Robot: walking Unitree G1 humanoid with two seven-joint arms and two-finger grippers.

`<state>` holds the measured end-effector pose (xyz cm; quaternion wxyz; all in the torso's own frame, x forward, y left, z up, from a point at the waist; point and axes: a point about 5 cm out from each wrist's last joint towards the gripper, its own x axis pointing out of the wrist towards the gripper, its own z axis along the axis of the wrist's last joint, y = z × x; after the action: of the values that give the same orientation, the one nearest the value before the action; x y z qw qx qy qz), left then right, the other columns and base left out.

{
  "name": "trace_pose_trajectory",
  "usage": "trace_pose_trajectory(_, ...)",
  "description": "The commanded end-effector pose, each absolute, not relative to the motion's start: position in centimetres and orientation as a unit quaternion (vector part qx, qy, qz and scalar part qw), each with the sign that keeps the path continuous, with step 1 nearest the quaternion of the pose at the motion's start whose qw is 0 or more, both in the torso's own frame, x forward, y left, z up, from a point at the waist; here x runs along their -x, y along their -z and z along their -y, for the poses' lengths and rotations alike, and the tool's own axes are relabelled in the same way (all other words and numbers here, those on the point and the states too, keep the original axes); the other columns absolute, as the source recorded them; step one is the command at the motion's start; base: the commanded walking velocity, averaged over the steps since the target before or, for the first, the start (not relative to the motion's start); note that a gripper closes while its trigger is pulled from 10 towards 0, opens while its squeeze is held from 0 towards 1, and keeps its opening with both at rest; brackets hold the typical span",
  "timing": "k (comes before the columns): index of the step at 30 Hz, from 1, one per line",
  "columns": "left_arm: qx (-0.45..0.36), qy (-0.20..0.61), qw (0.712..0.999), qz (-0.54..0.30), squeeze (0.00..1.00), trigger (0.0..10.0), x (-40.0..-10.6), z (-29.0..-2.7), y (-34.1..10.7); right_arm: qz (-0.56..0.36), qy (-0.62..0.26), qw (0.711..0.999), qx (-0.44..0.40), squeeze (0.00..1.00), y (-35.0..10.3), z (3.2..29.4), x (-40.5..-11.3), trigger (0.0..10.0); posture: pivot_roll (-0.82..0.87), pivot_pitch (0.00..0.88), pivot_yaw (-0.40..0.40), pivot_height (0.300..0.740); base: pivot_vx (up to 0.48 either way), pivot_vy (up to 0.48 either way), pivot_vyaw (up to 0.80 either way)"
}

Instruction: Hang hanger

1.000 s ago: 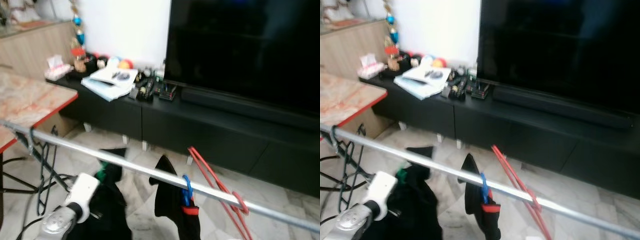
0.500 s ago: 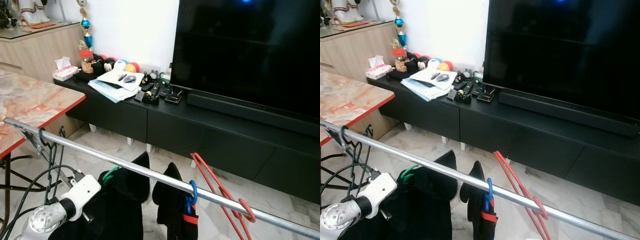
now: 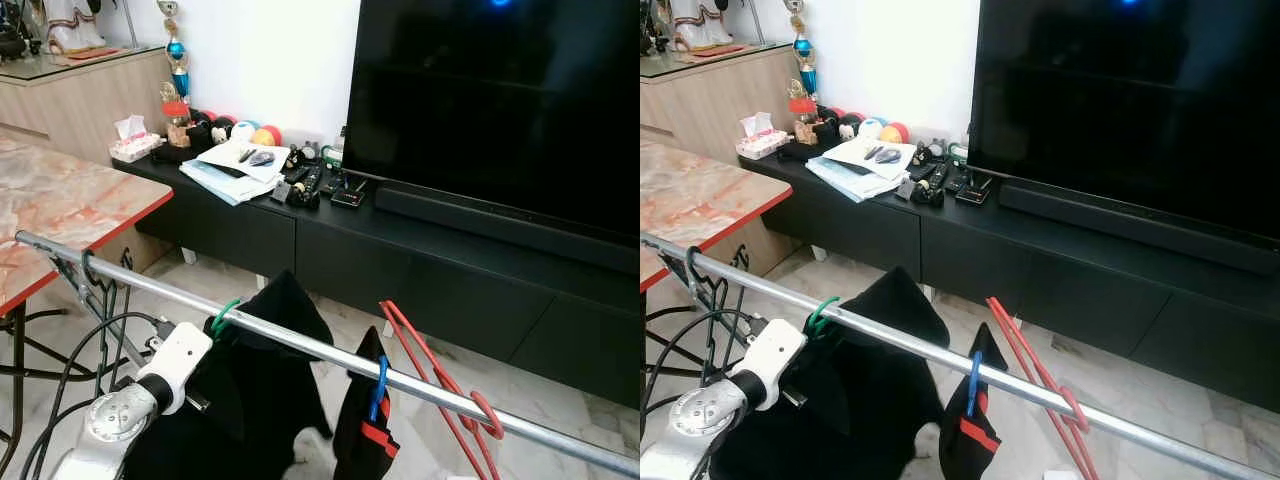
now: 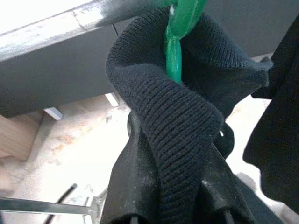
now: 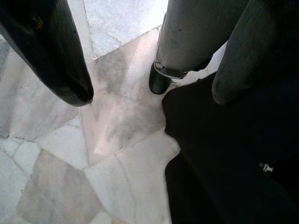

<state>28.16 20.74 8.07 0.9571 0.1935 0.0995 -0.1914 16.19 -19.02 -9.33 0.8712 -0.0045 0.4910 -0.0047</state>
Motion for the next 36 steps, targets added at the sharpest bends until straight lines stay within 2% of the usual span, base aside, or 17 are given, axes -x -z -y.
trace_pose_trajectory(1,-0.188,0.177,0.962,-0.085,0.00,10.0,-29.1,-20.8,-9.1,-0.491,0.009,0.871,0.004,0.00,9.2,19.3,-16.4,10.0,0.11,0.000,-0.032,0.740,0.000,0.000,0.00)
trace_pose_trajectory(9,-0.169,0.163,0.966,-0.103,0.00,10.0,-30.1,-20.1,-9.1,-0.491,0.011,0.871,0.004,0.00,9.2,19.7,-16.3,10.0,0.11,0.000,-0.031,0.740,0.000,0.000,0.00)
trace_pose_trajectory(12,-0.177,0.154,0.961,-0.146,0.00,10.0,-30.4,-20.1,-8.1,-0.491,0.011,0.871,0.004,0.00,9.2,19.7,-16.3,10.0,0.11,0.000,-0.030,0.740,0.000,0.000,0.00)
trace_pose_trajectory(15,-0.185,0.134,0.957,-0.179,0.00,10.0,-30.6,-20.3,-7.2,-0.492,0.010,0.871,0.003,0.00,9.2,19.5,-16.3,10.0,0.11,0.000,-0.028,0.740,0.000,0.000,0.00)
trace_pose_trajectory(24,-0.154,0.129,0.959,-0.202,0.00,10.0,-30.3,-19.9,-6.6,-0.492,0.008,0.871,0.000,0.00,9.3,18.7,-16.4,10.0,0.11,0.000,-0.025,0.740,0.000,0.000,0.00)
trace_pose_trajectory(25,-0.148,0.127,0.961,-0.199,0.20,10.0,-30.2,-19.9,-6.6,-0.492,0.008,0.871,-0.001,0.00,9.3,18.6,-16.4,10.0,0.11,0.000,-0.025,0.740,0.000,0.000,0.00)
trace_pose_trajectory(26,-0.136,0.124,0.964,-0.190,1.00,10.0,-30.1,-19.9,-6.8,-0.491,0.008,0.871,-0.001,0.00,9.3,18.5,-16.5,10.0,0.11,0.000,-0.025,0.740,0.000,0.000,0.00)
trace_pose_trajectory(36,-0.107,0.129,0.975,-0.147,1.00,10.0,-28.8,-20.2,-8.1,-0.491,0.008,0.871,-0.001,0.00,9.3,18.5,-16.5,10.0,0.11,0.000,-0.016,0.740,0.000,0.000,0.00)
